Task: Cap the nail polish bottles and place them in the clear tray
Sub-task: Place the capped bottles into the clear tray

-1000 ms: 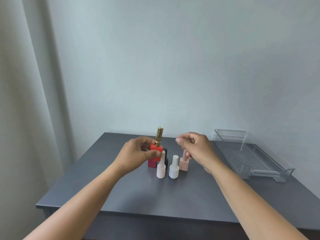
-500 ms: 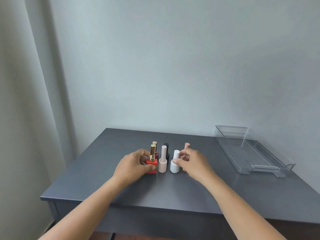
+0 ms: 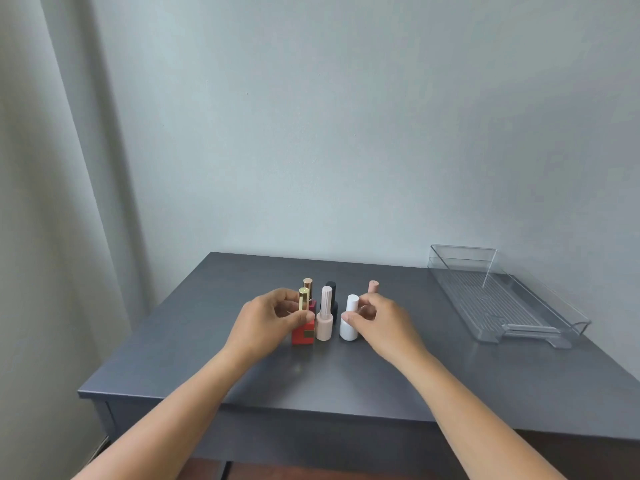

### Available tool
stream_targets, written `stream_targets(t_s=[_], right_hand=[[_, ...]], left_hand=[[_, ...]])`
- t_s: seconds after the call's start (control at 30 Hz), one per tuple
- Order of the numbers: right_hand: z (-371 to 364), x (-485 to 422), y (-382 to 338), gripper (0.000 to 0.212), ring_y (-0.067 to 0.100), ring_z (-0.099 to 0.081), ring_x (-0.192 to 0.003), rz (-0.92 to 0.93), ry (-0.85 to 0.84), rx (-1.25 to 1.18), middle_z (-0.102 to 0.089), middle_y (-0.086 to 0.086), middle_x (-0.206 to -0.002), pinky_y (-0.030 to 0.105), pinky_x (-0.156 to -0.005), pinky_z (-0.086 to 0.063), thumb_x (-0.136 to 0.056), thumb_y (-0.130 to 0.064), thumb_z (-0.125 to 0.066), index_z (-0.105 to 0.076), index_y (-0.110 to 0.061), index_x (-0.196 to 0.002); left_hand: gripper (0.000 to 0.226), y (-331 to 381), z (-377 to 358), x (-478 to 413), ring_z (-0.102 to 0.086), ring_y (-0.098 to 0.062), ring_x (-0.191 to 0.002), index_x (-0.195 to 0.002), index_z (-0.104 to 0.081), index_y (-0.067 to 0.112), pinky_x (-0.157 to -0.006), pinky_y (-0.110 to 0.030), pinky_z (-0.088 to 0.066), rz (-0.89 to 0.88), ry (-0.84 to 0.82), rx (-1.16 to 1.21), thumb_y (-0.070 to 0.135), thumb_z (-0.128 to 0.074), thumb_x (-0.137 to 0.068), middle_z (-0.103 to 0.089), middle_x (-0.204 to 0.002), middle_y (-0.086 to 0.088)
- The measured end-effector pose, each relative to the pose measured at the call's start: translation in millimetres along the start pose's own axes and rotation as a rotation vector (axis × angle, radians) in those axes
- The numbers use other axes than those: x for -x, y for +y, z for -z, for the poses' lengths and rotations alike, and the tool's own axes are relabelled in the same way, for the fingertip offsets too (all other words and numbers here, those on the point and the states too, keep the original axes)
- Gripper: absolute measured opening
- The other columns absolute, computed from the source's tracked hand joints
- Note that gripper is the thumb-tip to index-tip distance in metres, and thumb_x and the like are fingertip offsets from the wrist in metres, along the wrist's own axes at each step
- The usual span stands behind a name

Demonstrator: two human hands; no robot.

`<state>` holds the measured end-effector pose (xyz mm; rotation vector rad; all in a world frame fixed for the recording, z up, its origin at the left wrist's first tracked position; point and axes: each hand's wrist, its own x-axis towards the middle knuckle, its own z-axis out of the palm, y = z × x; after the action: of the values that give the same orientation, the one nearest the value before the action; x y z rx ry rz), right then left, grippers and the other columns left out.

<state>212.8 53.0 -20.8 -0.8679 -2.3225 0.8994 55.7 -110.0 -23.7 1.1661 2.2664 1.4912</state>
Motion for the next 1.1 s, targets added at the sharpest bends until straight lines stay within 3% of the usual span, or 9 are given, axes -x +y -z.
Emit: stream_targets(t_s=[0.23, 0.4, 0.47, 0.53, 0.63, 0.73, 0.8, 0.97, 1.1], right_hand=[[5, 5, -5, 0.014, 0.012, -0.065, -0.088, 0.0, 0.033, 0.0, -0.068, -0.015, -0.088, 0.035, -0.077, -0.054, -0.085, -0.039, -0.066, -0.067, -0.027, -0.093], [19, 11, -10, 0.014, 0.016, -0.067, -0.079, -0.038, 0.01, -0.105, -0.068, -0.013, -0.086, 0.041, -0.06, -0.059, -0.084, -0.034, -0.067, -0.068, -0.02, -0.088], [30, 13, -12, 0.01, 0.022, -0.071, -0.082, -0.04, 0.007, -0.193, -0.072, -0.006, -0.089, 0.033, -0.046, -0.054, -0.083, -0.03, -0.068, -0.069, -0.021, -0.088], [45, 15, -16, 0.008, 0.023, -0.073, -0.079, -0.032, 0.008, -0.263, -0.074, -0.001, -0.09, 0.026, -0.042, -0.049, -0.082, -0.029, -0.068, -0.069, -0.022, -0.087], [76, 16, -20, 0.008, 0.012, -0.075, -0.072, -0.028, 0.02, -0.325, -0.076, -0.004, -0.088, 0.025, -0.041, -0.047, -0.083, -0.027, -0.068, -0.069, -0.021, -0.088], [110, 11, -14, 0.006, 0.01, -0.074, -0.07, -0.021, 0.06, -0.334, -0.077, -0.003, -0.084, 0.026, -0.042, -0.049, -0.083, -0.022, -0.066, -0.069, -0.018, -0.086], [135, 6, -6, 0.005, 0.012, -0.075, -0.07, -0.019, 0.104, -0.324, -0.077, -0.001, -0.082, 0.026, -0.042, -0.049, -0.082, -0.019, -0.066, -0.07, -0.016, -0.084], [199, -18, 26, 0.005, 0.02, -0.076, -0.073, -0.045, 0.197, -0.268, -0.075, 0.004, -0.085, 0.028, -0.042, -0.05, -0.082, -0.016, -0.068, -0.068, -0.014, -0.086], [245, -43, 67, 0.01, 0.02, -0.076, -0.07, -0.106, 0.264, -0.238, -0.073, 0.006, -0.088, 0.029, -0.043, -0.052, -0.082, -0.014, -0.069, -0.067, -0.013, -0.092]], left_hand=[[0.009, 5, 0, 4, -0.067, 0.01, -0.073, -0.081, -0.075, 0.038, -0.071, -0.019, -0.047, 0.001, 0.039, 0.008, 0.034, -0.082, -0.079, -0.075, -0.076, 0.024], [0.007, 21, 7, 9, -0.065, 0.009, -0.067, -0.08, -0.076, 0.039, -0.071, -0.026, -0.055, -0.017, 0.036, 0.001, 0.036, -0.082, -0.078, -0.075, -0.074, 0.021], [0.007, 35, 11, 11, -0.067, 0.008, -0.069, -0.079, -0.076, 0.039, -0.069, -0.025, -0.055, -0.052, 0.022, 0.007, 0.037, -0.082, -0.078, -0.076, -0.075, 0.02], [0.007, 54, 14, 14, -0.069, 0.006, -0.07, -0.079, -0.076, 0.038, -0.061, -0.017, -0.052, -0.1, 0.001, 0.038, 0.037, -0.083, -0.077, -0.076, -0.076, 0.017], [0.008, 87, 10, 12, -0.07, 0.002, -0.07, -0.081, -0.076, 0.033, -0.055, -0.012, -0.05, -0.149, -0.061, 0.086, 0.035, -0.083, -0.077, -0.077, -0.077, 0.014], [0.008, 118, -4, 3, -0.071, 0.0, -0.073, -0.082, -0.076, 0.032, -0.062, -0.021, -0.053, -0.184, -0.11, 0.076, 0.036, -0.081, -0.078, -0.077, -0.079, 0.015], [0.011, 138, -19, -8, -0.07, 0.004, -0.074, -0.085, -0.076, 0.032, -0.062, -0.018, -0.048, -0.207, -0.14, 0.073, 0.037, -0.081, -0.077, -0.077, -0.079, 0.017], [0.012, 188, -69, -47, -0.068, 0.004, -0.067, -0.083, -0.074, 0.027, -0.052, -0.017, -0.05, -0.246, -0.229, 0.095, 0.034, -0.082, -0.078, -0.077, -0.074, 0.013], [0.01, 218, -120, -83, -0.073, -0.004, -0.076, -0.079, -0.074, 0.023, -0.054, -0.022, -0.053, -0.25, -0.284, 0.087, 0.03, -0.08, -0.078, -0.078, -0.079, 0.005]])
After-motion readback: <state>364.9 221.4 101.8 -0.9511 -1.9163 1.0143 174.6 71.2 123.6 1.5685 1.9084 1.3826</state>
